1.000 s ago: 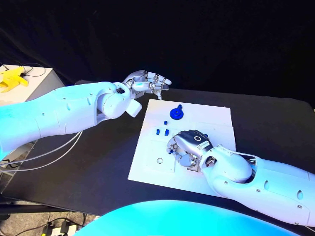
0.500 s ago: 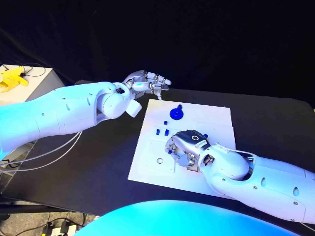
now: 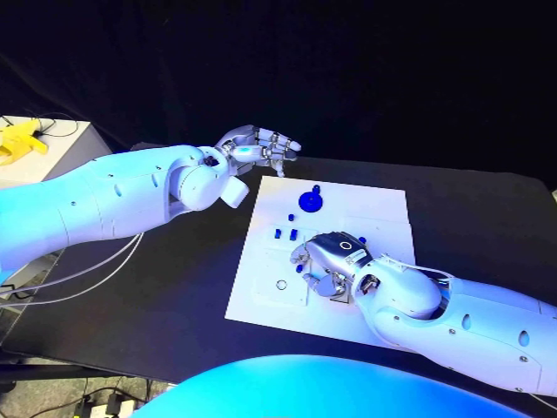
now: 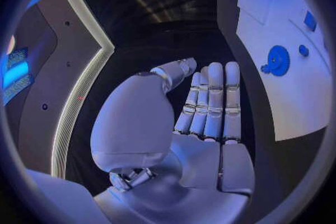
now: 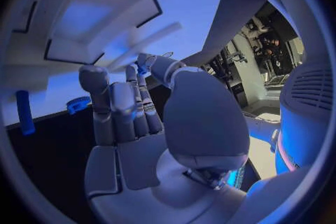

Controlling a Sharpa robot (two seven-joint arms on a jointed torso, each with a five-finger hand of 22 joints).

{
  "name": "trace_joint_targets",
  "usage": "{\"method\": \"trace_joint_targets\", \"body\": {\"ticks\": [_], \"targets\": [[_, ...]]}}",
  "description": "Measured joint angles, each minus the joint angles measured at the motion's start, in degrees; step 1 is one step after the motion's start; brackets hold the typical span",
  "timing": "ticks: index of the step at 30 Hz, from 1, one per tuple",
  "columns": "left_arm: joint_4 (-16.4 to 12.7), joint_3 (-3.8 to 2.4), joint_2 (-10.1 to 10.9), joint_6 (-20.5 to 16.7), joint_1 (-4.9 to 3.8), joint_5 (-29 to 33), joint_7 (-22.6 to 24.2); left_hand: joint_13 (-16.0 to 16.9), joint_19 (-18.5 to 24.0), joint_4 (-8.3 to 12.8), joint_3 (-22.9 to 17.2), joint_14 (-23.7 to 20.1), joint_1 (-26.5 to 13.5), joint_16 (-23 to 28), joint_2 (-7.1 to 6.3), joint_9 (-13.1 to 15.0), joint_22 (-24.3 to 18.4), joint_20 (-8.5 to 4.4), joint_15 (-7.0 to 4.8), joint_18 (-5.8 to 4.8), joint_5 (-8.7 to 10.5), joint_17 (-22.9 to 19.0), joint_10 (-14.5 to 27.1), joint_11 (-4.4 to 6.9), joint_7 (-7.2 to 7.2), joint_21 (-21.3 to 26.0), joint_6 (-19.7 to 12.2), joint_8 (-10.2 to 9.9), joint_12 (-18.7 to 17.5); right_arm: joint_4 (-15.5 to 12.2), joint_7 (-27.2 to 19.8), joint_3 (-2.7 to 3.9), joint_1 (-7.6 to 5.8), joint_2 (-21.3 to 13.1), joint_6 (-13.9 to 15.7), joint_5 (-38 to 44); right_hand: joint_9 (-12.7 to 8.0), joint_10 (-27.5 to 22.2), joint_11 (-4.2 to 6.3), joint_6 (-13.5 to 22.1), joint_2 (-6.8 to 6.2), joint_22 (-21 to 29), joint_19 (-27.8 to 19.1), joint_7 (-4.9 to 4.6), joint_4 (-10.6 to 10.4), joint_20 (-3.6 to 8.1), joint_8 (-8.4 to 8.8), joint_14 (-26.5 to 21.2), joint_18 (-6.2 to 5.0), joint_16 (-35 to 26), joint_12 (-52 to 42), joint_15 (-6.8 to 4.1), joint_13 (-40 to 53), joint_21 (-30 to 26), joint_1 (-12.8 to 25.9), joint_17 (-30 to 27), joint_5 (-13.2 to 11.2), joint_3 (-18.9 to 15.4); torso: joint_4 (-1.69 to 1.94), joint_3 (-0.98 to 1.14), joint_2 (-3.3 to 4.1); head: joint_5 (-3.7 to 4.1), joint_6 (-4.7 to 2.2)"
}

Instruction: Assemble the parts on the task board

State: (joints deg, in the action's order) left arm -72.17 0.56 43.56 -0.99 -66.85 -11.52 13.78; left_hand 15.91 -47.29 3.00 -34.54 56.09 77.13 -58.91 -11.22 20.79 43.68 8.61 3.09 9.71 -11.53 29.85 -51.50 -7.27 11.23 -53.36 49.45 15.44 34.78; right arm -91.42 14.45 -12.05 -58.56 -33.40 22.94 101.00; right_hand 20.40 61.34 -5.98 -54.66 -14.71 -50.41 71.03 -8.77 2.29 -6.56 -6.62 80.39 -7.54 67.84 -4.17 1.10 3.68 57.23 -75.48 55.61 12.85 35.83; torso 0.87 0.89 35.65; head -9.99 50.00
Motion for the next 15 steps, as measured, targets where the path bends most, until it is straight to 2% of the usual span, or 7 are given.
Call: {"method": "trace_joint_targets", "body": {"ticks": [2, 12, 15], "targets": [[0.0, 0.0, 0.0, 0.1, 0.0, 0.0, -0.1, 0.0, 0.0, 0.0, 0.0, 0.0, 0.0, 0.0, 0.0, 0.0, 0.0, 0.0, 0.0, 0.0, 0.0, 0.0, 0.0, 0.0, 0.0, 0.0, 0.0, 0.0, 0.0, -0.1, 0.1, -0.01, 0.01, -0.2, 0.1, -0.1, 0.0, -0.9, -0.37, 0.4, -0.23, 1.0, -0.7, -0.35, -0.1, -0.13, 0.26, -0.7, 0.0, -0.5, -0.1, 0.1, 0.0, -1.0, -0.2, -1.1, 0.0, -0.5, 0.02, 0.01, 0.0, 0.1, 0.0], [0.0, 0.01, 0.2, 0.3, 0.0, 0.0, -0.3, -0.1, 0.0, 0.0, 0.0, 0.0, 0.0, 0.0, 0.0, -0.1, -0.1, 0.0, 0.0, 0.0, 0.0, -0.1, 0.0, 0.0, 0.21, 0.4, -0.2, 0.0, 0.3, -1.6, 1.3, -0.11, -0.1, -2.2, 1.7, -0.3, 0.0, -1.6, -0.49, 0.6, -0.21, 1.9, -1.2, -0.15, -0.3, -0.22, 0.28, -1.1, -0.01, -0.9, -1.0, 0.12, 0.2, -1.9, -0.2, -2.4, 0.0, -1.2, 0.04, 0.02, 0.01, 0.49, 0.0], [0.0, 0.01, 0.2, 0.4, 0.0, 0.0, -0.4, -0.1, 0.0, 0.0, 0.0, 0.0, 0.0, 0.0, 0.0, -0.1, -0.1, 0.0, 0.0, 0.0, 0.0, -0.1, 0.0, 0.0, 0.21, 0.4, -0.2, 0.0, 0.3, -2.8, 1.6, -0.08, -0.63, -3.4, 2.4, -0.5, 0.1, -0.1, 0.02, 0.0, 0.34, 0.1, -0.9, -0.29, -0.3, 0.04, 0.28, -1.0, -0.01, 0.0, -2.9, 0.0, 0.4, -0.7, -0.8, -1.5, 0.0, -1.2, 0.03, 0.01, 0.0, 0.8, 0.0]]}}
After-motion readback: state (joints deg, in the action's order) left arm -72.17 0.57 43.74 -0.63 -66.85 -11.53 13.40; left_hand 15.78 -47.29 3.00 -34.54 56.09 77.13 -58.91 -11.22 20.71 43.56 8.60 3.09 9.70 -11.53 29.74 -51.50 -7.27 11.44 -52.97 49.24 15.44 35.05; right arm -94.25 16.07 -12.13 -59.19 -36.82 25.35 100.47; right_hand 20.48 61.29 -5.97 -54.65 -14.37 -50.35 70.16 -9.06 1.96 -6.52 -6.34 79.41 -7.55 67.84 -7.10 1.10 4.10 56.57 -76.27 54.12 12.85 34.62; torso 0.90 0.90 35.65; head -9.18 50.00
